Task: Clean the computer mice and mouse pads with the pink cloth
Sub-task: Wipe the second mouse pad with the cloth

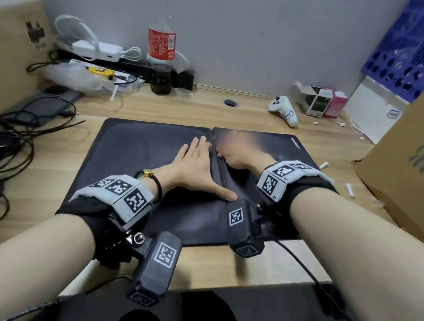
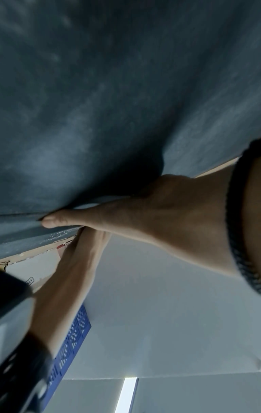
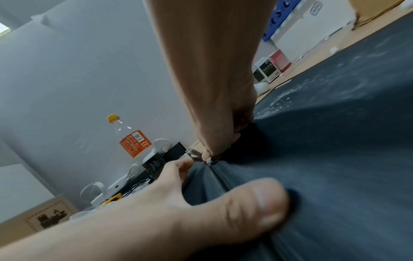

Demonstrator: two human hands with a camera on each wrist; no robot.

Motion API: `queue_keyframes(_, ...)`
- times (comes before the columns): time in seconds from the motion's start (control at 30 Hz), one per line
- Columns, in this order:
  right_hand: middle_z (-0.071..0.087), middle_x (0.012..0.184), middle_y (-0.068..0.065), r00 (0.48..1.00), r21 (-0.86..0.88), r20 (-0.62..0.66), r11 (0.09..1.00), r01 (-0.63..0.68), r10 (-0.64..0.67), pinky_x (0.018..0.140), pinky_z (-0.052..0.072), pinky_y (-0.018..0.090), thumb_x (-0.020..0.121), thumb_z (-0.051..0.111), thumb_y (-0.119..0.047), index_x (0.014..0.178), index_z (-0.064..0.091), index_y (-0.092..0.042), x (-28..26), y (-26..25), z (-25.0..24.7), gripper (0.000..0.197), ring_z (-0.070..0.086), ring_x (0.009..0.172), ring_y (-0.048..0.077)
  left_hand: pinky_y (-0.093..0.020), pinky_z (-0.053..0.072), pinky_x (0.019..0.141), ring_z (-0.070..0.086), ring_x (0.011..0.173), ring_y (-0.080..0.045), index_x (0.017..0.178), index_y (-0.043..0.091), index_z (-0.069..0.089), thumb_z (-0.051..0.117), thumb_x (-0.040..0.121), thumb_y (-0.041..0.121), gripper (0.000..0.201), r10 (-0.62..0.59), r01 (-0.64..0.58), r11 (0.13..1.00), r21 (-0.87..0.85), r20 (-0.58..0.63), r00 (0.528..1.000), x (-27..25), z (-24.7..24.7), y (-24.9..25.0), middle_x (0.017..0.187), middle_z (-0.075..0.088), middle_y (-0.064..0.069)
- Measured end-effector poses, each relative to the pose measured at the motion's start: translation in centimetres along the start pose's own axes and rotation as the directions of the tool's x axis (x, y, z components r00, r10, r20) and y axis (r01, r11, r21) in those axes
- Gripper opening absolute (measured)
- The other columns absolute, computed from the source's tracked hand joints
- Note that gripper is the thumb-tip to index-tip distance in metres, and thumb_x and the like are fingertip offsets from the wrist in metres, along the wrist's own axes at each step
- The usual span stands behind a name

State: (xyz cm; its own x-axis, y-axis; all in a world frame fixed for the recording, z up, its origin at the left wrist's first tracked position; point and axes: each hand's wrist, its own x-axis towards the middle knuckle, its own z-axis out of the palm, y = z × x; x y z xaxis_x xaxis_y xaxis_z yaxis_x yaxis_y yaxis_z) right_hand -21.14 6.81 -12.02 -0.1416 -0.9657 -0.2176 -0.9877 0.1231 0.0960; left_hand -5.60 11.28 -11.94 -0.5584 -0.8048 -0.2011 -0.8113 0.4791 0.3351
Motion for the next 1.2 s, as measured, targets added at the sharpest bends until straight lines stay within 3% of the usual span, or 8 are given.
queue_keyframes(0.13, 0.027, 0.144, 0.028, 0.999, -0.043, 0.014, 0.998, 0.044, -0.043, 0.110, 0.021, 0.059, 0.099, 0.033, -0.038, 0.144, 0.036, -0.015, 4.7, -0.2, -0.3, 0.050, 0.024, 0.136, 0.049, -0.045, -0.010, 0.119, -0.020, 0.146, -0.018, 0.150, 0.008, -0.013, 0.063, 0.062, 0.076, 0.135, 0.034, -0.035, 0.999, 0.028, 0.005, 0.999, 1.1, 0.1, -0.3, 0.160, -0.016, -0.006)
queue_keyframes(0.3, 0.026, 0.149, 0.027, 1.000, 0.036, -0.010, 0.999, -0.021, 0.022, 0.112, 0.019, 0.056, 0.086, 0.016, -0.056, 0.146, 0.029, -0.005, 6.4, -0.3, -0.2, 0.080, 0.023, 0.138, 0.044, -0.047, -0.009, 0.118, -0.016, 0.147, -0.017, 0.151, 0.016, 0.008, 0.063, 0.060, 0.067, 0.118, 0.058, -0.057, 0.998, 0.028, -0.015, 0.998, 1.0, 0.2, -0.4, 0.161, -0.008, -0.002)
queue_keyframes(0.4, 0.015, 0.154, 0.027, 1.000, 0.070, 0.020, 0.998, 0.005, -0.007, 0.115, 0.014, 0.051, 0.095, 0.024, -0.048, 0.149, 0.021, -0.002, 4.0, 0.2, -0.3, 0.071, 0.015, 0.143, 0.042, -0.046, -0.009, 0.119, -0.013, 0.147, -0.014, 0.151, 0.017, 0.014, 0.062, 0.058, 0.079, 0.121, 0.064, -0.064, 0.998, 0.015, -0.020, 0.998, 0.6, 0.2, -0.5, 0.161, -0.003, 0.003)
queue_keyframes(0.57, 0.024, 0.148, 0.023, 0.996, 0.146, 0.053, 0.988, 0.058, -0.066, 0.113, 0.021, 0.048, 0.100, 0.031, -0.028, 0.143, 0.033, -0.005, -2.1, 1.4, -1.0, 0.050, 0.020, 0.138, 0.041, -0.046, -0.005, 0.119, -0.010, 0.148, -0.016, 0.148, 0.021, 0.022, 0.060, 0.052, 0.086, 0.122, 0.043, -0.043, 0.999, 0.009, -0.015, 0.999, 0.0, -0.4, 0.0, 0.161, 0.001, 0.006)
queue_keyframes(0.77, 0.006, 0.157, 0.016, 0.993, 0.198, 0.071, 0.977, 0.077, -0.093, 0.118, 0.016, 0.046, 0.101, 0.036, -0.043, 0.154, 0.012, -0.012, -10.1, 5.2, 0.0, 0.066, 0.013, 0.145, 0.037, -0.049, 0.008, 0.119, -0.006, 0.148, -0.017, 0.148, 0.019, 0.026, 0.065, 0.057, 0.081, 0.117, 0.023, -0.023, 0.999, 0.023, 0.008, 1.000, -1.2, -1.2, 1.3, 0.161, -0.002, 0.007)
queue_keyframes(0.9, 0.008, 0.156, 0.009, 0.998, 0.275, 0.066, 0.961, -0.011, -0.008, 0.116, 0.016, 0.049, 0.096, 0.039, -0.055, 0.153, 0.018, -0.026, -12.4, 8.6, 1.8, 0.068, 0.021, 0.143, 0.034, -0.047, 0.014, 0.119, 0.000, 0.149, -0.017, 0.149, 0.018, 0.025, 0.067, 0.069, 0.069, 0.104, 0.036, -0.038, 0.999, 0.024, 0.045, 0.998, -2.0, -1.6, 2.4, 0.160, 0.013, 0.003)
queue_keyframes(1.07, -0.002, 0.163, 0.007, 0.995, 0.267, 0.093, 0.963, -0.046, 0.021, 0.118, 0.006, 0.051, 0.097, 0.037, -0.054, 0.154, 0.013, -0.030, -14.3, 10.5, 2.4, 0.067, 0.010, 0.149, 0.029, -0.039, 0.023, 0.117, 0.022, 0.144, -0.020, 0.152, 0.023, 0.020, 0.065, 0.071, 0.070, 0.104, -0.015, 0.009, 0.998, 0.061, 0.085, 0.996, -2.2, -2.0, 2.8, 0.156, 0.025, -0.003)
queue_keyframes(1.2, -0.005, 0.163, 0.010, 0.995, 0.254, 0.099, 0.966, -0.058, 0.034, 0.118, 0.003, 0.049, 0.100, 0.034, -0.050, 0.155, 0.008, -0.030, -13.9, 10.1, 2.3, 0.064, 0.004, 0.150, 0.030, -0.035, 0.019, 0.117, 0.018, 0.145, -0.020, 0.153, 0.020, 0.017, 0.066, 0.071, 0.069, 0.107, -0.006, -0.005, 0.995, 0.102, 0.102, 0.995, -1.9, -2.4, 3.1, 0.157, 0.021, -0.004)
